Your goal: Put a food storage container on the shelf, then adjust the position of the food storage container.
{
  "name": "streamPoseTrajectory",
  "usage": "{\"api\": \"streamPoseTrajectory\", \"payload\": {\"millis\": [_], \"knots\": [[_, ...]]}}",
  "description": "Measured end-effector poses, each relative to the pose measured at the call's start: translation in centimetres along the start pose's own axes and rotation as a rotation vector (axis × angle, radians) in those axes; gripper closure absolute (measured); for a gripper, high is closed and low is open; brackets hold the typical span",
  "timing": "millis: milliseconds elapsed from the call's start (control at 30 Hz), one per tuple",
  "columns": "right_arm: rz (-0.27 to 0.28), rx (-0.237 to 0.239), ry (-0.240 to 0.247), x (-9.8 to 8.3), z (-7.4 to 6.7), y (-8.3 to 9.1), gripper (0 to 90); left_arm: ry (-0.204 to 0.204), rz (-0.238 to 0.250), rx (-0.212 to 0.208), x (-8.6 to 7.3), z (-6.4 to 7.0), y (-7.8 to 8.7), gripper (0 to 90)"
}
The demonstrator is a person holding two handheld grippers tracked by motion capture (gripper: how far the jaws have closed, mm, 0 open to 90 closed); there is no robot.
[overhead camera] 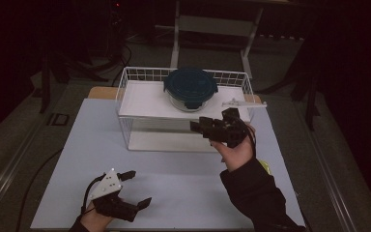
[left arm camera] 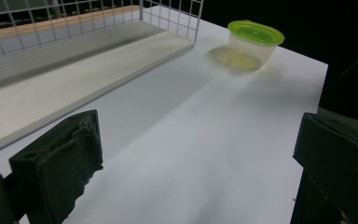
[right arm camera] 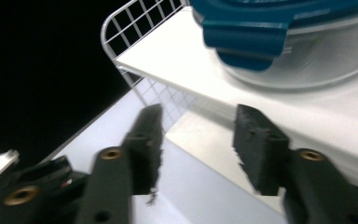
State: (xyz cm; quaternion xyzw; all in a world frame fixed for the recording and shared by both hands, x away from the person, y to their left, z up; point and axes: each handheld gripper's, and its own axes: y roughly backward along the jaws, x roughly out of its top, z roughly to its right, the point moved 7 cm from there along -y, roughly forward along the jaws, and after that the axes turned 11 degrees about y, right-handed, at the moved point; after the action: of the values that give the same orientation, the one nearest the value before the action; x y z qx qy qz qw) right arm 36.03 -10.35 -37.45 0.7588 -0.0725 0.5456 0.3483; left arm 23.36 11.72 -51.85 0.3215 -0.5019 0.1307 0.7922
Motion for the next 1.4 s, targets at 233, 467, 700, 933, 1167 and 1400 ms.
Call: {"api": "streamPoseTrajectory", "payload": {"millis": [233, 467, 700, 933, 1167, 1400], "knots": [[0.040, 0.016, 0.030, -1.5, -0.5, 1.5, 24.5, 0.027, 0.022, -0.006, -0.6, -0.3, 0.3, 0.5], [0.084, 0.011, 0.116, -3.2, -0.6, 3.6, 19.5, 0.013, 0.031, -0.020, -0.8, 0.0, 0.0, 0.5], [0.112, -0.018, 0.158, -4.5, 0.2, 5.6, 18.6, 0.019, 0.021, -0.030, -1.0, 0.1, -0.3, 0.6], [0.076, -0.062, 0.133, -6.6, 1.1, 6.8, 13.3, 0.016, 0.022, -0.041, -1.0, 0.2, -0.4, 0.5], [0.064, -0.101, 0.111, -8.6, 2.3, 7.8, 14.4, 0.024, 0.027, -0.047, -1.0, 0.2, -0.3, 0.6], [0.045, -0.176, 0.085, -11.2, 4.2, 9.8, 27.5, 0.022, 0.027, -0.049, -1.0, 0.2, -0.3, 0.5]]}}
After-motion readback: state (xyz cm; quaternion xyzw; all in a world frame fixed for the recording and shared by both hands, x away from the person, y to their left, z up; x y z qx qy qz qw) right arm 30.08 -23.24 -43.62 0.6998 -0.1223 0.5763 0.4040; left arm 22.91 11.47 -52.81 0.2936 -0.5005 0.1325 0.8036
